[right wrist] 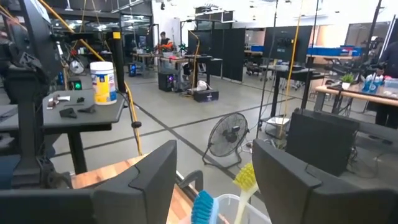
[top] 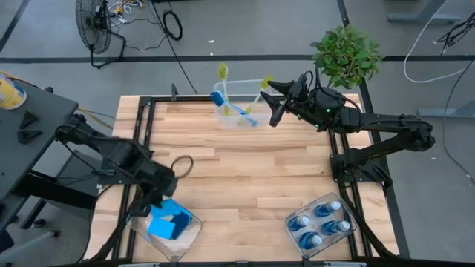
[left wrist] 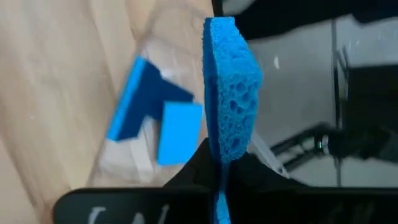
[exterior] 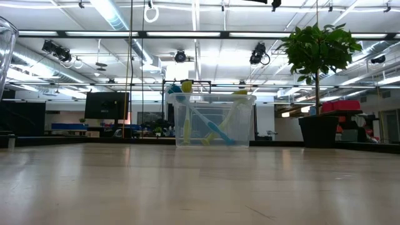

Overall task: Pick & Place Kitchen Sink Supplies
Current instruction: Put the blue sponge into the bottom left transparent bin, then return to Home Position

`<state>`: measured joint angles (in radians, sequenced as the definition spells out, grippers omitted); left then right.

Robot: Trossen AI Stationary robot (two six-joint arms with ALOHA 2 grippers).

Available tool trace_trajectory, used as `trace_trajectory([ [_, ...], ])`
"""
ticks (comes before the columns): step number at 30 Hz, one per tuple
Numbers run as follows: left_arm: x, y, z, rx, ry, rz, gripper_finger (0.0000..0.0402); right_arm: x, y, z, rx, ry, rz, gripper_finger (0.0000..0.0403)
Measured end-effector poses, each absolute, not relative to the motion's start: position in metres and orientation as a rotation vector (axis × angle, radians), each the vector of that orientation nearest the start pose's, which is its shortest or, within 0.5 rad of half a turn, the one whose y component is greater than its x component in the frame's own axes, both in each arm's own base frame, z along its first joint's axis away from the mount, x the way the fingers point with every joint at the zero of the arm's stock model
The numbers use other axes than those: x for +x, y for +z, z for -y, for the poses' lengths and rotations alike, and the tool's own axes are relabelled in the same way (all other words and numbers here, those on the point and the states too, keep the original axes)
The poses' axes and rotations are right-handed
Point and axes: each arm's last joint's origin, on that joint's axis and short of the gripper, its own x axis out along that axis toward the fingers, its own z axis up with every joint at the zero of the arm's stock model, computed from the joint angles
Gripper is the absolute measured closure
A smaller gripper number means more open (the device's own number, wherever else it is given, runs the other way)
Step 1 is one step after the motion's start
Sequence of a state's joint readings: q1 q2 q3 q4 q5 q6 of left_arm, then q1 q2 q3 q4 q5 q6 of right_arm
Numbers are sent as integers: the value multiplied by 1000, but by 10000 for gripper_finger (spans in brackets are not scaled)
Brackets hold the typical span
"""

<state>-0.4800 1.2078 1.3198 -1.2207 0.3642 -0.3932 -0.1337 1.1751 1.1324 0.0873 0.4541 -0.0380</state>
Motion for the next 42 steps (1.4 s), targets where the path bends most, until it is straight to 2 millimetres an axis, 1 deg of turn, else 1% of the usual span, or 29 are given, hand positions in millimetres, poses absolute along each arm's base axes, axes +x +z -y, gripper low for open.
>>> trace_trajectory([
  [3,172,341,114,-236,-555,-1329,390,255,401,47,-10,-588,39,193],
  [12,160,310,127,-83,-652,-1409,385,256,400,47,-1,-588,34,193],
  [20,165,290,133,71,-809,-1289,374,256,398,47,-4,-589,17,193],
  [23,165,281,133,124,-855,-1276,367,256,397,47,-6,-589,8,193],
  [27,163,271,132,125,-862,-1306,354,256,397,47,-7,-589,1,193],
  [33,162,264,131,137,-848,-1313,317,256,396,47,7,-588,-6,193],
  [42,167,265,131,185,-784,-1258,218,256,395,47,15,-588,-13,193],
])
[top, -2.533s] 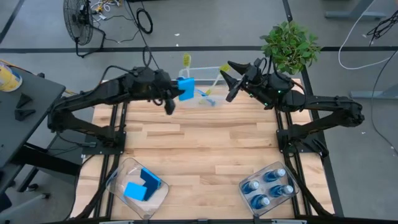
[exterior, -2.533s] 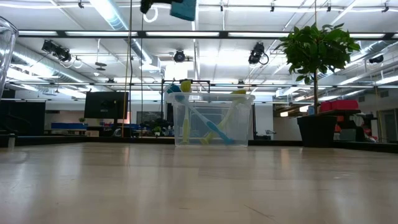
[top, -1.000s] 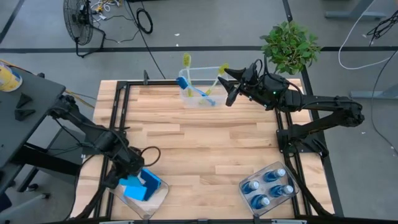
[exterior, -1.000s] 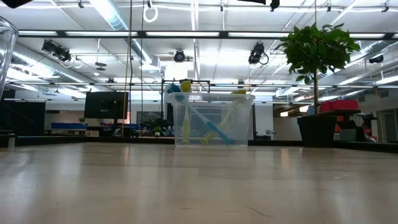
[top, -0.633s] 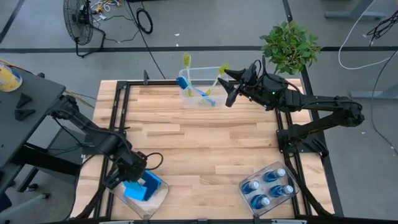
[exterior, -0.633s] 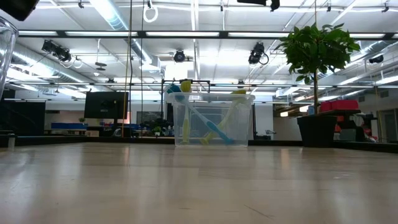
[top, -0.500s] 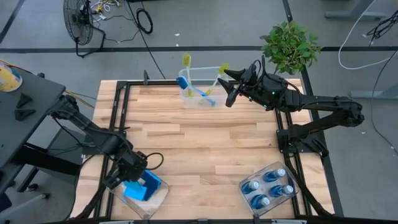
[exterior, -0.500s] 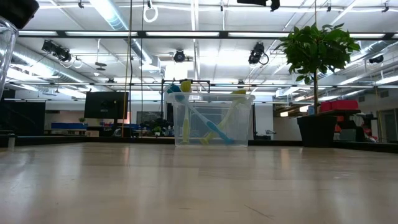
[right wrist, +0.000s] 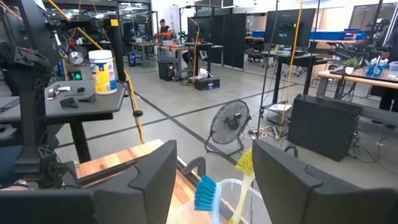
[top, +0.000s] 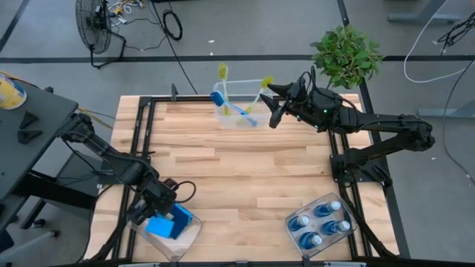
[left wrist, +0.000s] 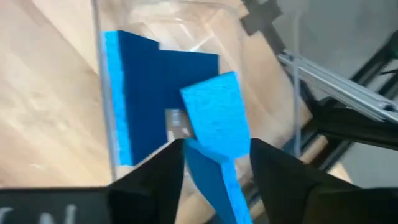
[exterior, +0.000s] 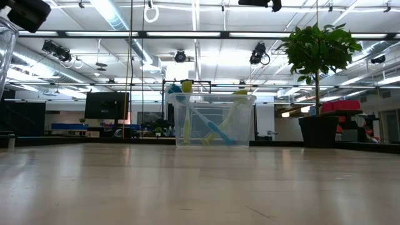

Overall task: Pick & Place Kitchen Sink Supplies
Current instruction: Return to Home Position

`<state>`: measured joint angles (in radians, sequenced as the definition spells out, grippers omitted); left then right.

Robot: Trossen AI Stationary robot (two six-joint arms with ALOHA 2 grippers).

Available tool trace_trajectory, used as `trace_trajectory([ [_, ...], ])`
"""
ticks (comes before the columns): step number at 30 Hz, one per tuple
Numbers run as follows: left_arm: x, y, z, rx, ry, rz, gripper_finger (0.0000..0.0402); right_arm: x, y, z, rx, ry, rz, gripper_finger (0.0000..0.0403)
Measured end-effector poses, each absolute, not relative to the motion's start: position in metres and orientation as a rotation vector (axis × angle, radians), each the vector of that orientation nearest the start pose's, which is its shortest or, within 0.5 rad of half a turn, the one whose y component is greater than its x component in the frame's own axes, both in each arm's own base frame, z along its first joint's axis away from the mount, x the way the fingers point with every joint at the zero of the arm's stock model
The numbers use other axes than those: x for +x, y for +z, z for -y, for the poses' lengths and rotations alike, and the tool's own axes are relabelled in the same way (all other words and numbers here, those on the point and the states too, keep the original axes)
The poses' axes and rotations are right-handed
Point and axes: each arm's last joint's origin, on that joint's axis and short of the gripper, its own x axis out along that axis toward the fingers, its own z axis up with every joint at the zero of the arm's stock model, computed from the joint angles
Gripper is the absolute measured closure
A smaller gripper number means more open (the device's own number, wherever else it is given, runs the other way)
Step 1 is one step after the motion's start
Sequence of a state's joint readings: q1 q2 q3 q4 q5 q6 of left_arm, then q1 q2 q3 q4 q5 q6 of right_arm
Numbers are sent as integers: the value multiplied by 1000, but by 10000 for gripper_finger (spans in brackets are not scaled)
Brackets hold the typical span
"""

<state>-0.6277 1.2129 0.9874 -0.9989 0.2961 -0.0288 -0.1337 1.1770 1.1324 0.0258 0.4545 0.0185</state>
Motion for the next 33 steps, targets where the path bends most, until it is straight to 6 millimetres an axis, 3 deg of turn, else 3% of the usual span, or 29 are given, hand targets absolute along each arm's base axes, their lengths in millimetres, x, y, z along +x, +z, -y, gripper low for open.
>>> trace_trajectory([
  [9,171,264,127,213,-692,-1238,164,256,395,47,-49,-588,-33,193],
  [33,192,263,85,125,-460,-1263,179,256,393,47,-76,-587,-56,193],
])
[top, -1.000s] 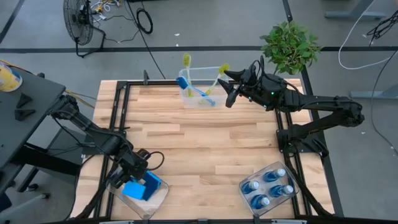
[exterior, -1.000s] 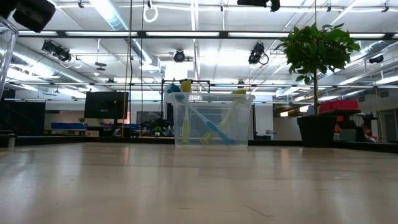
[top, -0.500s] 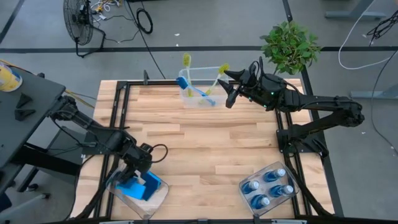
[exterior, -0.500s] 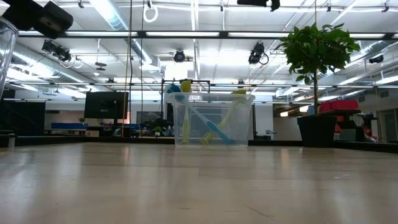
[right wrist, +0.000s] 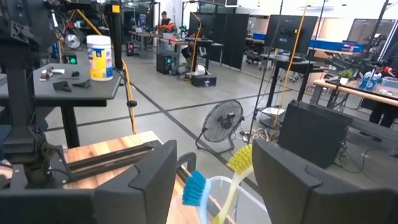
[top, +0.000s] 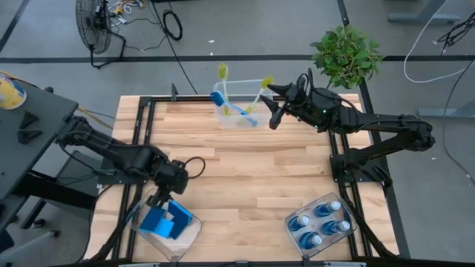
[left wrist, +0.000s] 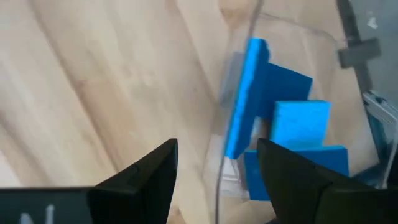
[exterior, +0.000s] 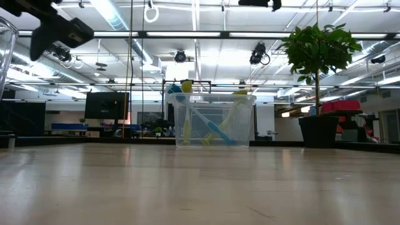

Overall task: Pick & Place Kitchen Sink Supplies
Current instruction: Return to Home Position

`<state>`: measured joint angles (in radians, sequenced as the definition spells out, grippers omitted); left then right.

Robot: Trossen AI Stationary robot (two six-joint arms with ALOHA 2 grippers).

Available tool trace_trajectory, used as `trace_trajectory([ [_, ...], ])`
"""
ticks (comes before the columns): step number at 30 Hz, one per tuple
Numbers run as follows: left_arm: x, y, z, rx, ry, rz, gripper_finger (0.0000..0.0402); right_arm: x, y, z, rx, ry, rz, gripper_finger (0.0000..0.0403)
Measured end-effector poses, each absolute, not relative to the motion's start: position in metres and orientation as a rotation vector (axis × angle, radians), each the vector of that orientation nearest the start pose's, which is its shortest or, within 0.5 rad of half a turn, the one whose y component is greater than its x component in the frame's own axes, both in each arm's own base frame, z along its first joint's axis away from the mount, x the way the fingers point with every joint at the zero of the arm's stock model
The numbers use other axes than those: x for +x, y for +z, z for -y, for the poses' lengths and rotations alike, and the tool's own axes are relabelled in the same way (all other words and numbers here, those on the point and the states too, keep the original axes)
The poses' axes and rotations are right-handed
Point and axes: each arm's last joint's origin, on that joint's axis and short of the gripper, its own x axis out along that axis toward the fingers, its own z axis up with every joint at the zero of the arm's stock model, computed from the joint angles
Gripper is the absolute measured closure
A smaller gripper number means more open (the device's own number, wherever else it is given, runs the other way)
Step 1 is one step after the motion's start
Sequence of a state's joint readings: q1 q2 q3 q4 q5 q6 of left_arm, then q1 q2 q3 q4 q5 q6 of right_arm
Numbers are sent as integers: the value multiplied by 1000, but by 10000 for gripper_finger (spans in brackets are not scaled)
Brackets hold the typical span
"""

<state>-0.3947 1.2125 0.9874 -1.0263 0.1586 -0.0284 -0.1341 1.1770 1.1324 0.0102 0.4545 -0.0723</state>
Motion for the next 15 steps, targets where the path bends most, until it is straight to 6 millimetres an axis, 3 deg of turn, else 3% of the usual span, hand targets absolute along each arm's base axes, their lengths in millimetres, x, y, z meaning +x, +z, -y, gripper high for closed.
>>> trace_trajectory([
  [5,197,269,70,77,-380,-1245,179,256,389,47,-64,-585,-90,193],
  [15,223,319,19,47,-43,-1003,179,256,380,49,0,-451,-166,193],
])
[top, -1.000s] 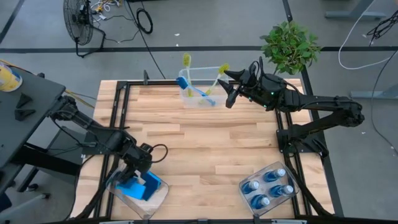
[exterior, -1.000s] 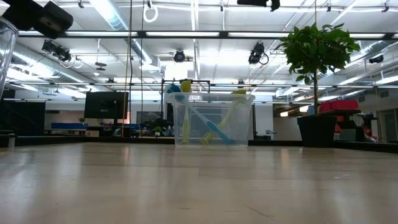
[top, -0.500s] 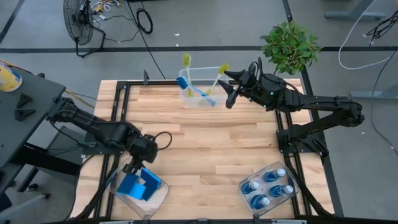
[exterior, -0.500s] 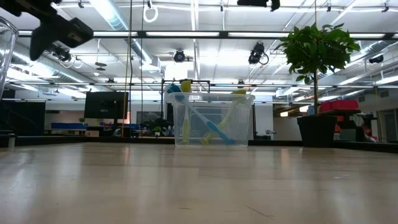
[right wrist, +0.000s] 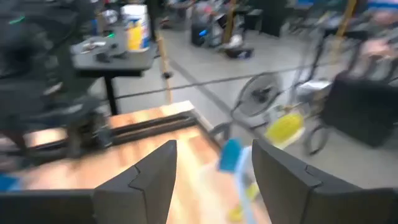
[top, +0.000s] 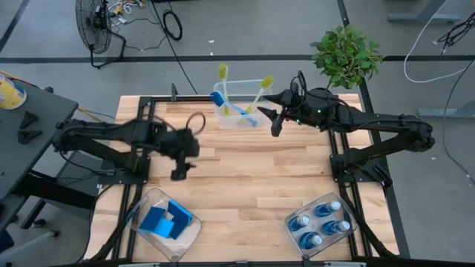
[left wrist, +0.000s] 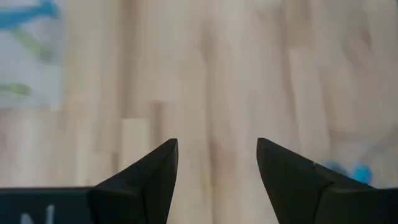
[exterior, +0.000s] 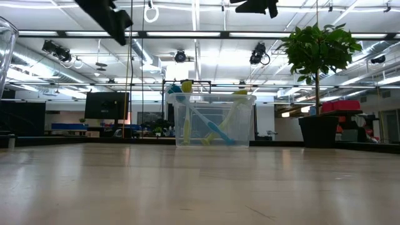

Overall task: Pick & Place Kitchen Sink Supplies
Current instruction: Return to Home Position

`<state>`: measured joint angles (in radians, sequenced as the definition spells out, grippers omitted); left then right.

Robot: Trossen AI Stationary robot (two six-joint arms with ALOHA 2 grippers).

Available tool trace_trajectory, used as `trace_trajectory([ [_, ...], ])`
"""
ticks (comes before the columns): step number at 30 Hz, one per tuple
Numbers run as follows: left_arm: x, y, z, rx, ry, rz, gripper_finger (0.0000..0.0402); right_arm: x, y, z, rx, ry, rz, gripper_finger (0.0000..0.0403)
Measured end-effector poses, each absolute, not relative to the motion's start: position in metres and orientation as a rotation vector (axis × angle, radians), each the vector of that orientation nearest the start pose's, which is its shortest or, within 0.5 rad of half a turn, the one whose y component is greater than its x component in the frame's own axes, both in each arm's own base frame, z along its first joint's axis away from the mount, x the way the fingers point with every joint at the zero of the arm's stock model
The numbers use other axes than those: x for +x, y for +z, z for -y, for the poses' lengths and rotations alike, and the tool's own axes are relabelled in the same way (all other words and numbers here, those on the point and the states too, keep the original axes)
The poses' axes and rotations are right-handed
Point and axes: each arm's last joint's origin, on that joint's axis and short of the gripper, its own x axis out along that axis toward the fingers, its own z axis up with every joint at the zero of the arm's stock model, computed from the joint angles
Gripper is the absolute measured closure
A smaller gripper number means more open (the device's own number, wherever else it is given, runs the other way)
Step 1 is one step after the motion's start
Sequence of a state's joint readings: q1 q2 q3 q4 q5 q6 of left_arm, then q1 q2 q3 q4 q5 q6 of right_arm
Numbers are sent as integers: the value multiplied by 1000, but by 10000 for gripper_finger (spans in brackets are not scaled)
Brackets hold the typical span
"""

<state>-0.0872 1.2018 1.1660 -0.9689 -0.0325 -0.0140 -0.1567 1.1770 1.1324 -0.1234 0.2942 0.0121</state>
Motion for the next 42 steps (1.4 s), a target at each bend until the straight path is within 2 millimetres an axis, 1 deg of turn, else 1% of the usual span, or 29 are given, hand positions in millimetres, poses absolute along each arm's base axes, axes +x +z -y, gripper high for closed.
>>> trace_trajectory([
  [4,233,329,2,1,28,-875,180,254,374,52,73,-374,-225,193],
  [8,244,338,-10,-30,74,-733,182,253,369,53,80,-332,-277,193],
  [11,250,343,-20,-53,116,-647,198,252,365,53,53,-332,-321,193],
  [15,253,350,-33,-62,166,-552,242,249,359,53,-17,-321,-407,195],
  [18,257,353,-40,-70,180,-511,286,247,355,55,-11,-274,-450,202],
  [21,260,350,-43,-69,184,-509,335,246,354,59,10,-229,-454,216],
  [24,263,354,-45,-72,188,-464,383,246,353,63,0,-219,-448,238],
  [25,263,354,-45,-73,189,-456,392,246,350,64,-1,-221,-444,247],
  [29,265,357,-47,-73,192,-428,393,249,330,68,26,-221,-419,292],
  [35,264,356,-52,-84,188,-430,398,252,299,67,61,-132,-361,389],
  [36,264,355,-52,-86,182,-422,398,252,295,66,71,-118,-354,395],
  [38,266,346,-53,-108,167,-387,398,251,286,66,85,-116,-361,392],
  [42,267,315,-52,-183,141,-349,399,250,276,65,82,-104,-350,399],
])
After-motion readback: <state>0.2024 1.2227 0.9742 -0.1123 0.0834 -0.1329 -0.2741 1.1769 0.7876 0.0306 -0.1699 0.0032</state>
